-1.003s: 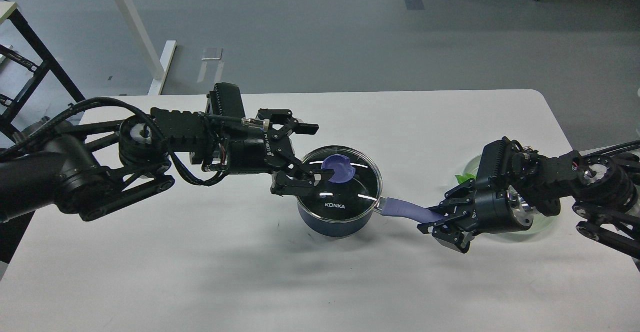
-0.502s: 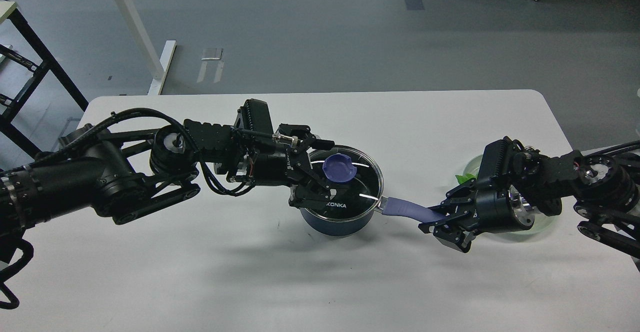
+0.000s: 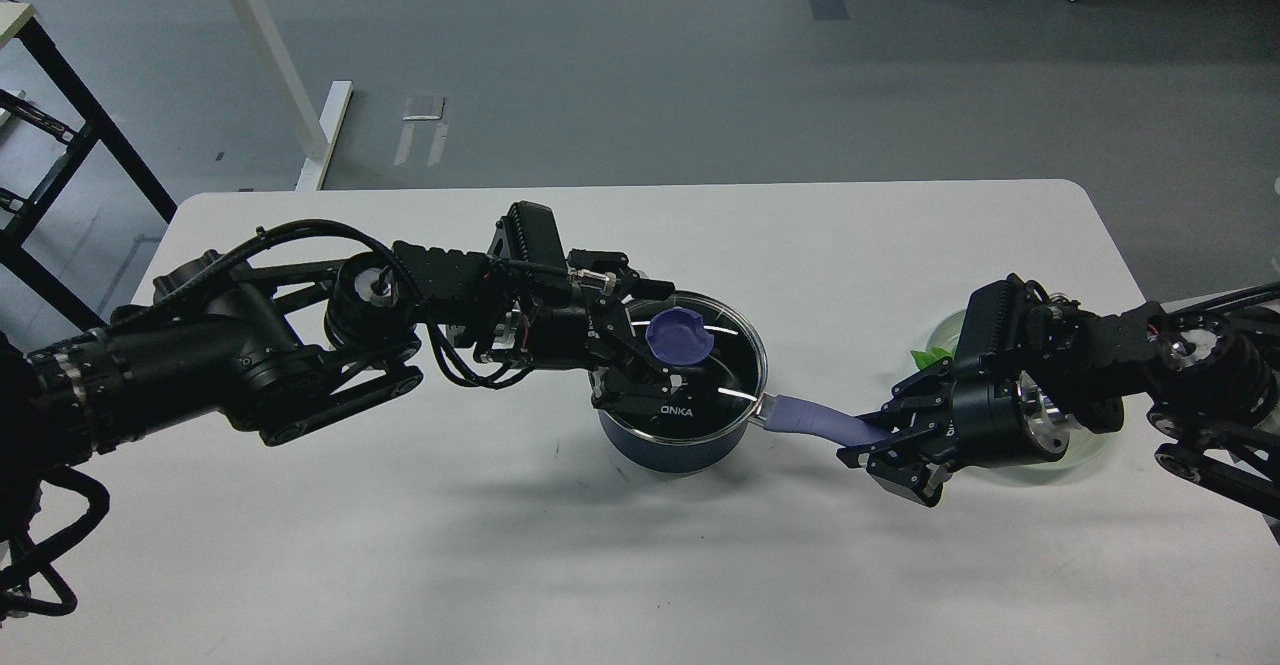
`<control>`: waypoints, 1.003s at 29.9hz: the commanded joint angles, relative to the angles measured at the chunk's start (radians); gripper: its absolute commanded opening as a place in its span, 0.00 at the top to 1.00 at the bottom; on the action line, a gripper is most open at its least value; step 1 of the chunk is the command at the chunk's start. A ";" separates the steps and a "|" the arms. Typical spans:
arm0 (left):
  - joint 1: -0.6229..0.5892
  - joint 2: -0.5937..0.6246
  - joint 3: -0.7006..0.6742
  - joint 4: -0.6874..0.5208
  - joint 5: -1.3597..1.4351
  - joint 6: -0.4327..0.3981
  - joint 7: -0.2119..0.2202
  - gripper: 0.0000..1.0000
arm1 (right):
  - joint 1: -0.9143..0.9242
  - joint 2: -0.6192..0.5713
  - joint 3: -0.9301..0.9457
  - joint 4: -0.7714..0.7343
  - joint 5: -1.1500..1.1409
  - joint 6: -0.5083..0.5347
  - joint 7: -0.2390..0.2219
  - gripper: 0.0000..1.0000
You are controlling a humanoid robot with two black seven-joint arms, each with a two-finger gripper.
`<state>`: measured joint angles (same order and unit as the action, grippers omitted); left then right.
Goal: Open pot lid
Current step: 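Reach the left gripper over the pot and grasp the purple lid knob, then lift the glass lid off the pot with the left gripper, moving it away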
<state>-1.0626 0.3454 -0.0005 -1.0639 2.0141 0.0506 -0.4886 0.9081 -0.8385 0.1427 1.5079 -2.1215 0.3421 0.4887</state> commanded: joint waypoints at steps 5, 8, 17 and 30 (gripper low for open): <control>0.000 -0.006 0.005 0.002 -0.003 0.000 0.000 0.15 | 0.000 -0.001 0.000 0.000 0.000 0.000 0.000 0.68; 0.001 -0.006 0.005 0.002 -0.003 0.000 0.000 0.30 | 0.000 -0.001 0.000 0.000 0.000 0.000 0.000 0.68; -0.011 -0.006 0.002 -0.014 -0.014 0.012 0.000 0.63 | -0.002 -0.005 0.000 0.000 0.001 0.000 0.000 0.68; -0.093 0.305 0.002 -0.139 -0.123 0.032 0.000 0.63 | -0.002 -0.004 0.000 0.000 0.002 -0.002 0.000 0.68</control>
<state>-1.1572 0.5458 -0.0007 -1.1707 1.9132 0.0671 -0.4889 0.9065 -0.8426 0.1427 1.5078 -2.1204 0.3421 0.4885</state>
